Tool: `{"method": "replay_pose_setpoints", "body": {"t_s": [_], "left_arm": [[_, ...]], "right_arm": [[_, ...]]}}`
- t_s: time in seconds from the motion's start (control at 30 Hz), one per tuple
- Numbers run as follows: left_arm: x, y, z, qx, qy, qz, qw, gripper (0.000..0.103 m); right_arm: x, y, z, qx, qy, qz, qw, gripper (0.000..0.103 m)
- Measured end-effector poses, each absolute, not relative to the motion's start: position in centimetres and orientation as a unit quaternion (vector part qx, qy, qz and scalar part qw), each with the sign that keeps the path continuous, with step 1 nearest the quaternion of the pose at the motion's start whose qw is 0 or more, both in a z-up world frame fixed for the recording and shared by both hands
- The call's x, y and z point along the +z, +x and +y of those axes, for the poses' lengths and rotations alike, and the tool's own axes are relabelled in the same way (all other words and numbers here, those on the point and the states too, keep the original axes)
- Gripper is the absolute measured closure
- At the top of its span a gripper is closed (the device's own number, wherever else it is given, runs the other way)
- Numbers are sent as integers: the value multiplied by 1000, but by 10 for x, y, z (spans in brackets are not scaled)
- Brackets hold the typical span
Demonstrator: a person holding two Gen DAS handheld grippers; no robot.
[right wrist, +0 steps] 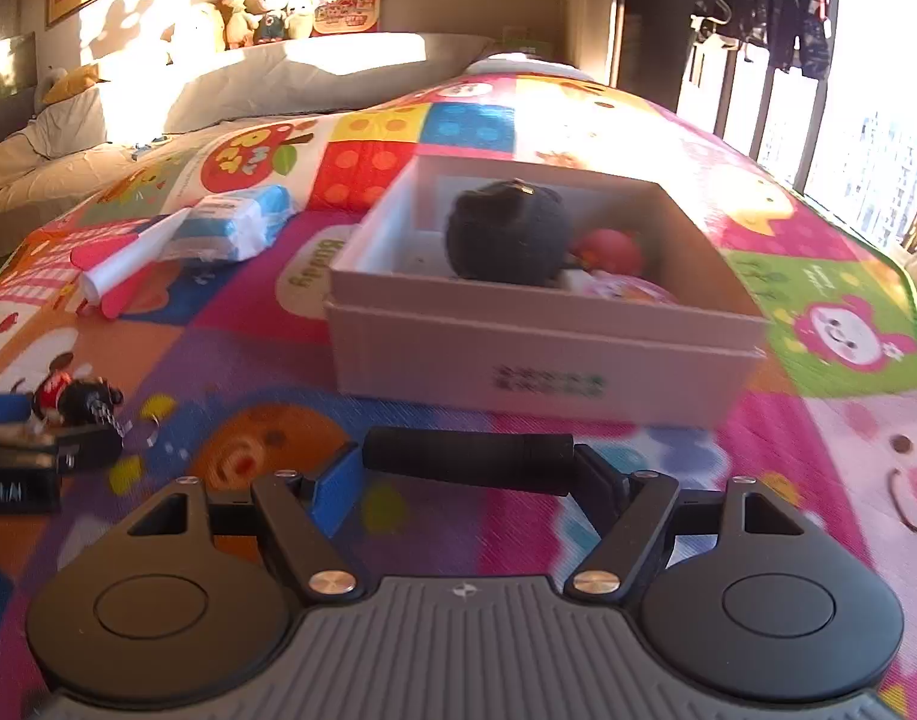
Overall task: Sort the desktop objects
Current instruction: 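Grasp the black cylinder with the right tool while the left tool grasps the red-and-black figurine, then lift both objects and drop them into the pink box with both tools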
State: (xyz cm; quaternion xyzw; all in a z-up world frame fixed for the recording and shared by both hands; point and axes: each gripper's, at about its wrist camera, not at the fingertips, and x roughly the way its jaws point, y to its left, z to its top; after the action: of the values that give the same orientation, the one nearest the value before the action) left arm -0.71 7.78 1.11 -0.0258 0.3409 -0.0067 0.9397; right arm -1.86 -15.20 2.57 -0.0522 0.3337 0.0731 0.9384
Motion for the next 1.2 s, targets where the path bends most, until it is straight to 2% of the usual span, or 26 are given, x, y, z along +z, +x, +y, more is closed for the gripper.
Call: {"method": "replay_pose_setpoints", "body": {"t_s": [0.2,0.27,0.4,0.47,0.83,1.2], "left_arm": [[10,8,67,5,-8,342,940,2],[10,10,65,5,-1,344,939,10],[11,8,61,3,12,344,939,18],[13,6,59,1,16,342,939,30],[30,-35,38,-43,37,336,940,30],[75,-90,-4,-150,36,280,947,30]], "right_arm": [[19,-48,-187,42,-65,339,938,28],[16,-54,-193,37,-62,340,938,28],[12,-58,-198,34,-52,341,938,28],[11,-58,-198,36,-50,341,938,28],[22,-74,-204,48,-46,328,942,28],[73,-121,-215,43,-80,271,958,28]]}}
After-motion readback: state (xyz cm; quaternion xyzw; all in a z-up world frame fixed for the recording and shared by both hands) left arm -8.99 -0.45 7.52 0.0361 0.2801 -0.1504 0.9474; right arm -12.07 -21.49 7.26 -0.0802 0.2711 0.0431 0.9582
